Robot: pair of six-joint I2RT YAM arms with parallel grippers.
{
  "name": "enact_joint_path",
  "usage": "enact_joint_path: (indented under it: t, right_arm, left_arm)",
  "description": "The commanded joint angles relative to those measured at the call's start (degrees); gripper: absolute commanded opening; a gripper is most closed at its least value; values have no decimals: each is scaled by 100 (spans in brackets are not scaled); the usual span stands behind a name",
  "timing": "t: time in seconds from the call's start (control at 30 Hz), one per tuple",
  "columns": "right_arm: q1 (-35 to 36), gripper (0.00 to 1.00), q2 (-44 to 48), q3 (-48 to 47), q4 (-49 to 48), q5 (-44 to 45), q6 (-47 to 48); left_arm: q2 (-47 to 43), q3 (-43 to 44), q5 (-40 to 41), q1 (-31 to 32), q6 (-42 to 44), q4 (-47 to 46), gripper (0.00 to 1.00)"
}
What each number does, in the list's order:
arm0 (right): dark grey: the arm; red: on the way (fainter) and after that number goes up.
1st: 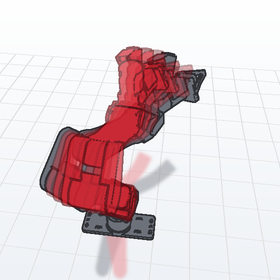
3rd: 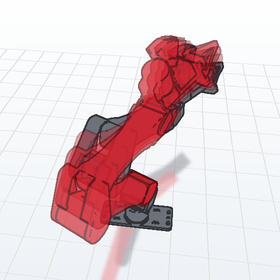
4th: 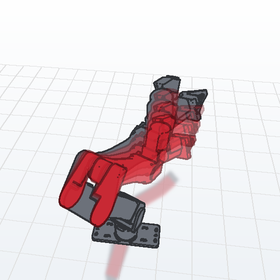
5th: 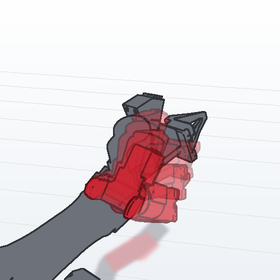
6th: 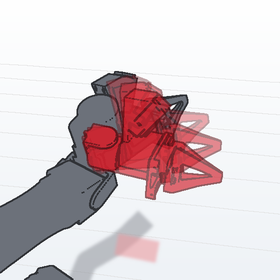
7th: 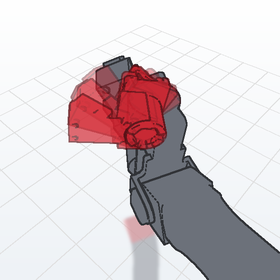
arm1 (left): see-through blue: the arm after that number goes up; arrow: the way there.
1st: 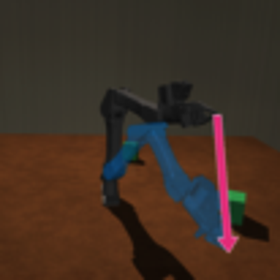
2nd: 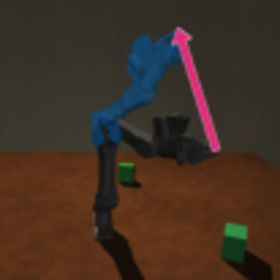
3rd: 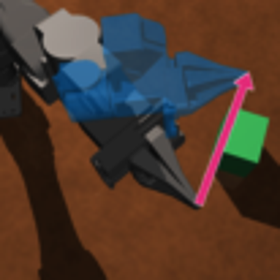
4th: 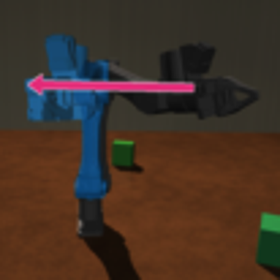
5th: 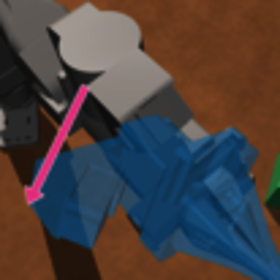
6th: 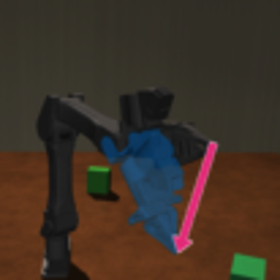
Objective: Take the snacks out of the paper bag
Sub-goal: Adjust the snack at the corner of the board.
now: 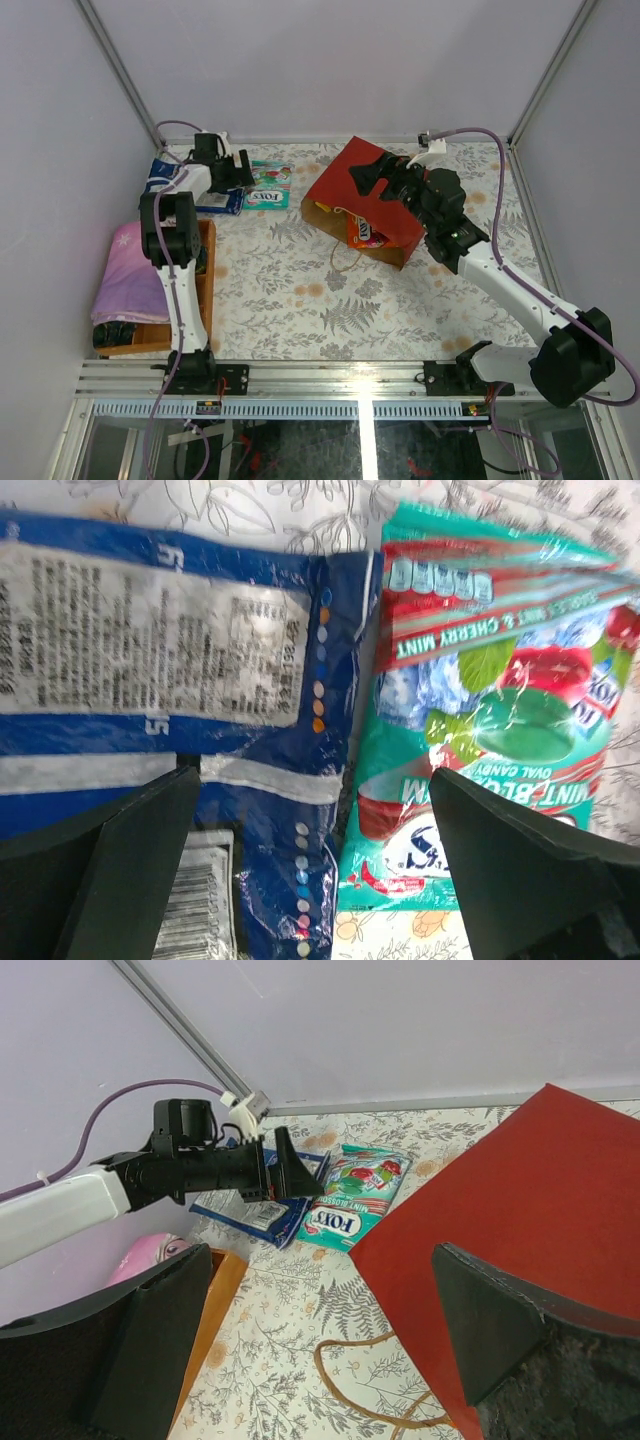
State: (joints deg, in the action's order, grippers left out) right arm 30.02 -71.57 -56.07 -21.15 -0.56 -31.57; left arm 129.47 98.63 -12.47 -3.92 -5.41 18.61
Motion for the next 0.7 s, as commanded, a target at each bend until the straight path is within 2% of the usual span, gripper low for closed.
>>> enact_joint_path:
  t: [0.0,0.3,0.5,0.67]
  right_arm:
    - [-65,99,32,-105,-186,-69,34]
    - [-120,99,4,-110,-171,-101,37]
    - [-136,100,-21,-127,-157,-190,13]
    - [-145,99,-6,-121,-168,-218,3]
  left_arm:
    - [275,250,-737,-156,-521,-635,100]
    - [771,684,-1015,-230,-804,-683,100]
    - [-37,305,-1048,-140,-576,-1204,100]
    - [-997,-279,-418,308,128,-1185,100]
